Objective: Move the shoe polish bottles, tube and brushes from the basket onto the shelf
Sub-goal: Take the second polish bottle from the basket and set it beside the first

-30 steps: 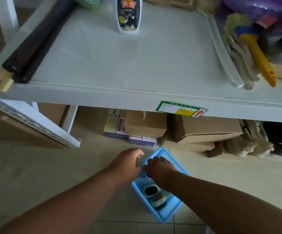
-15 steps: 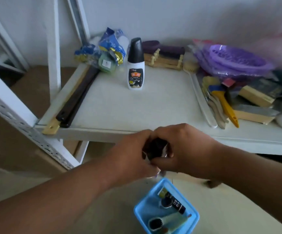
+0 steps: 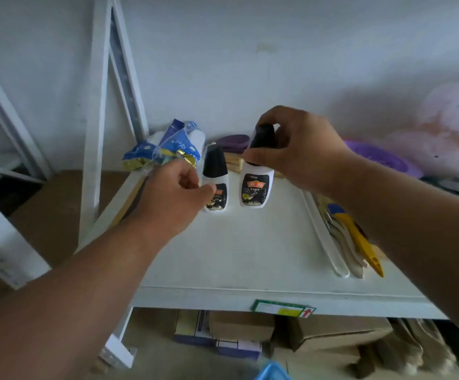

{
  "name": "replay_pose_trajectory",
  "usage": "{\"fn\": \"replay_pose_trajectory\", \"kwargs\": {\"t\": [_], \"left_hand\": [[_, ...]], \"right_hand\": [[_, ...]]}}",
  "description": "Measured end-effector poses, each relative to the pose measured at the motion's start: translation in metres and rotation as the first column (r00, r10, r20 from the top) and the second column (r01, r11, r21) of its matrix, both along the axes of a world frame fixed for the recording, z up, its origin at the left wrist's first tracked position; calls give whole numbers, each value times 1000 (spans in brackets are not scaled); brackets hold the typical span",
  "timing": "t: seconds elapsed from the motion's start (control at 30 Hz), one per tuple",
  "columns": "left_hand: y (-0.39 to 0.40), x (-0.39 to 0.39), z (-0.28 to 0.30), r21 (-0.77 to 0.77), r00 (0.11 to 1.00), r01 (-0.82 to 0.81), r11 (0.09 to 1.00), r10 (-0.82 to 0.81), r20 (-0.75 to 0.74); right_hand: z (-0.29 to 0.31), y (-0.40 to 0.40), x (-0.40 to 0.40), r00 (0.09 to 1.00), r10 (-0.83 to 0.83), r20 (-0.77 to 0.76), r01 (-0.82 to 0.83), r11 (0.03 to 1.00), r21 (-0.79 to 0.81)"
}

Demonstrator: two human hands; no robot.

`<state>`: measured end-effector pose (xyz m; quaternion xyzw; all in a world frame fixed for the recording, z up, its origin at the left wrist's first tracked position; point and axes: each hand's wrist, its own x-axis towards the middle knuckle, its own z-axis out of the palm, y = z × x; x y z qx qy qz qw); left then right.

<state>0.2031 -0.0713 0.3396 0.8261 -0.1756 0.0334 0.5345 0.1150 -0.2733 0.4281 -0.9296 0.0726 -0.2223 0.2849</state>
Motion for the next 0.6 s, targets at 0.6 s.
{"fn": "replay_pose_trajectory", "kwargs": {"t": [0.6], "left_hand": [[-24, 58, -54, 228, 968, 249, 941, -232, -99]], "right_hand": [[-106, -28, 63, 970, 59, -235, -22, 987, 157]]}}
